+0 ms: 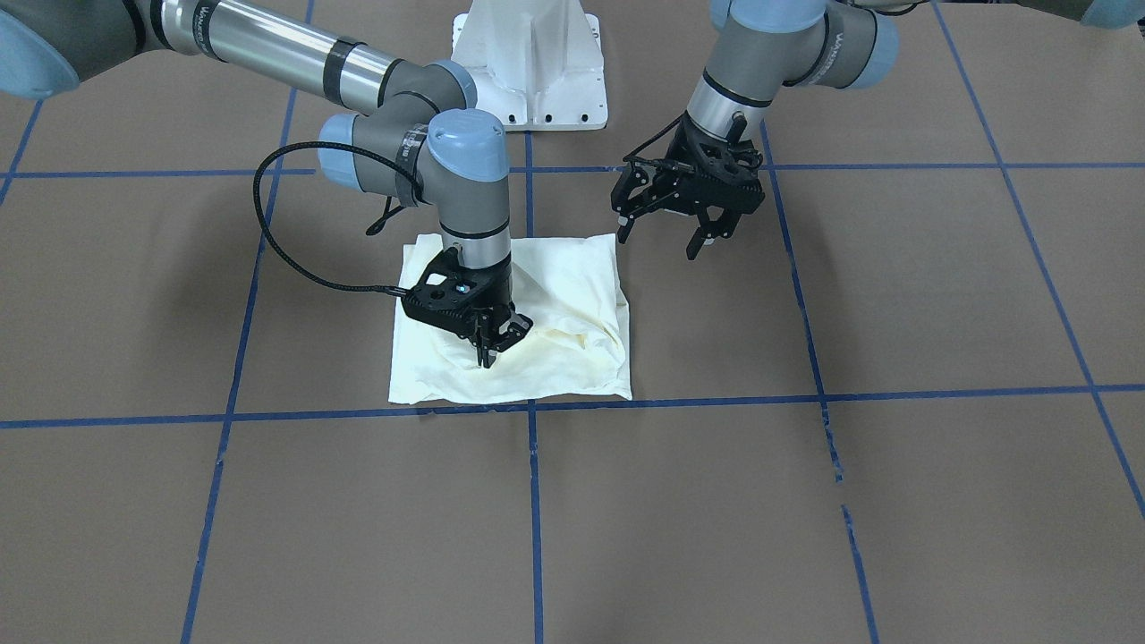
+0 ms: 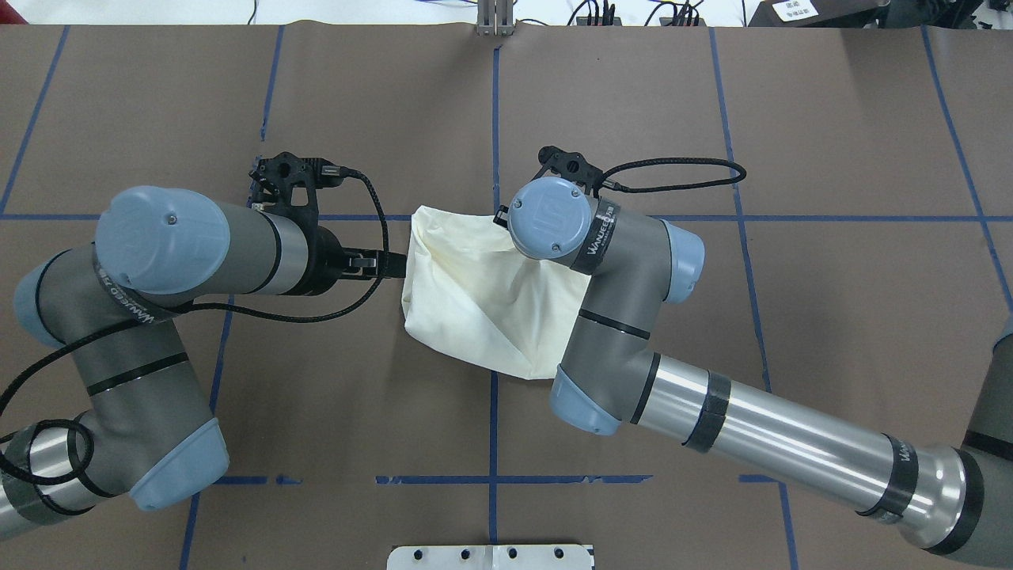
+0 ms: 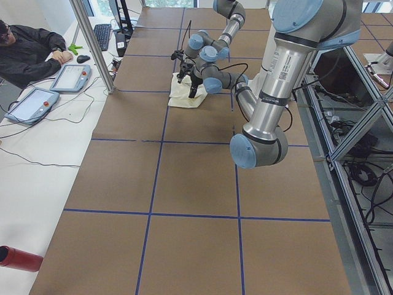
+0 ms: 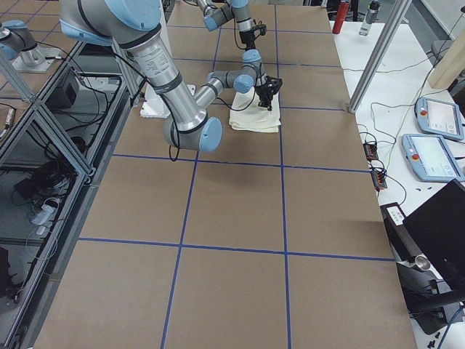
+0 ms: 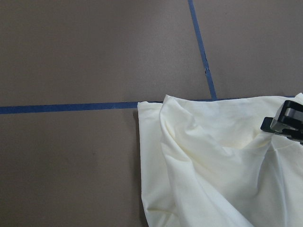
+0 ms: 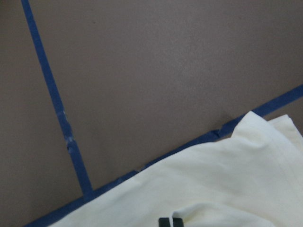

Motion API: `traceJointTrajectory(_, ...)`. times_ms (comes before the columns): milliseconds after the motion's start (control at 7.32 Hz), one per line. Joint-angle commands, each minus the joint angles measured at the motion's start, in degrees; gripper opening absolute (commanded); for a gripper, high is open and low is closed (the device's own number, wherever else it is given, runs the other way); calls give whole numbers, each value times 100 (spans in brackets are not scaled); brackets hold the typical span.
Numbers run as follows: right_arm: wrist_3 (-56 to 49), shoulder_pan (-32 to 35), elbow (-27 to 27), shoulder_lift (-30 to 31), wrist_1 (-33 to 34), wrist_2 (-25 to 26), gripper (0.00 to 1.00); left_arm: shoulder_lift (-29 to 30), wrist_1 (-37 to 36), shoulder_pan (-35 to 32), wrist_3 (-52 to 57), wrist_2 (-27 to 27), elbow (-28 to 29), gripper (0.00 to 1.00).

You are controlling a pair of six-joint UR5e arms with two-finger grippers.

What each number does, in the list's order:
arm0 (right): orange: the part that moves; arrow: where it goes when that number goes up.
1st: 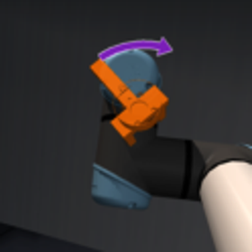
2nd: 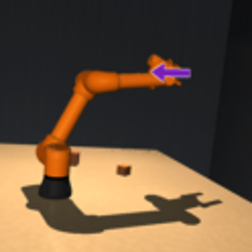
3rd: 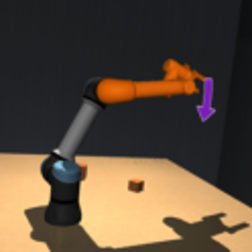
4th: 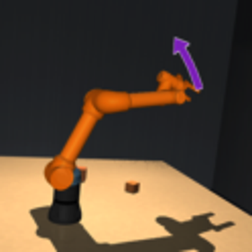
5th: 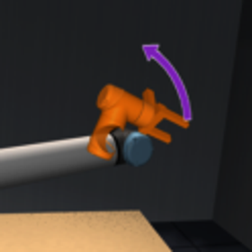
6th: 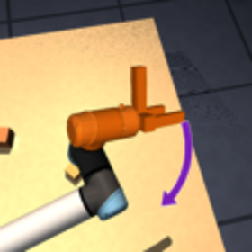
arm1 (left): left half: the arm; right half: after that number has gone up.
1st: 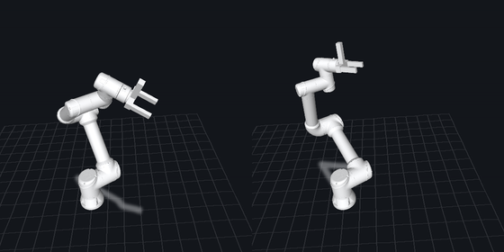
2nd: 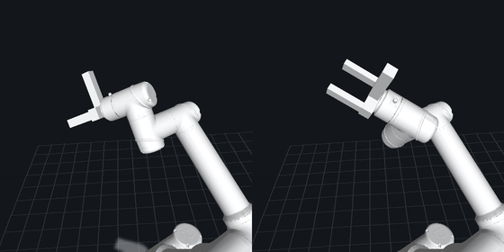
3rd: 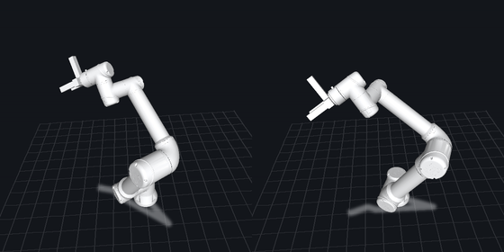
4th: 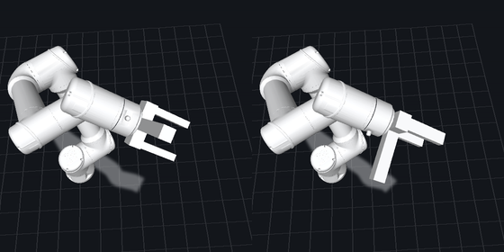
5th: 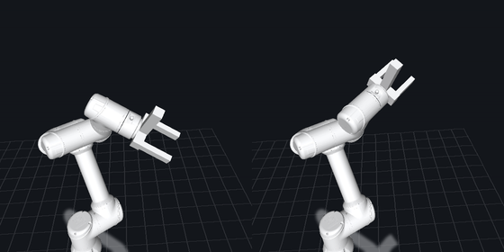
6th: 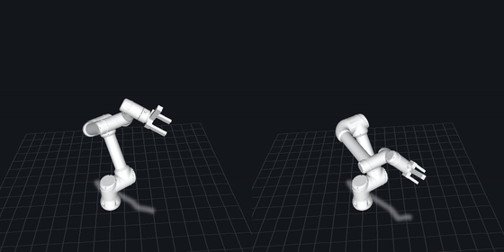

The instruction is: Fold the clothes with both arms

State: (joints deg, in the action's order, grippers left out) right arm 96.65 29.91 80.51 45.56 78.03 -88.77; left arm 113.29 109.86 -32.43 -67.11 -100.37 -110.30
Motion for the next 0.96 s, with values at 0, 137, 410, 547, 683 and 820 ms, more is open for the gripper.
traceJointTrajectory(0,-67,251,-123,-3,167,26,0,0,0,0,-3,-9,0,100)
traceJointTrajectory(137,-119,296,-158,5,212,26,0,0,0,9,-3,0,0,100)
traceJointTrajectory(410,-207,296,-212,-21,204,26,98,0,0,9,-12,-9,0,100)
traceJointTrajectory(547,-495,314,-203,-82,178,18,100,0,0,35,-99,-9,0,100)
traceJointTrajectory(683,-707,557,-116,-204,195,-165,100,17,9,79,-239,-9,8,100)
traceJointTrajectory(820,-1083,838,16,-197,178,-680,100,26,113,114,-484,17,52,100)
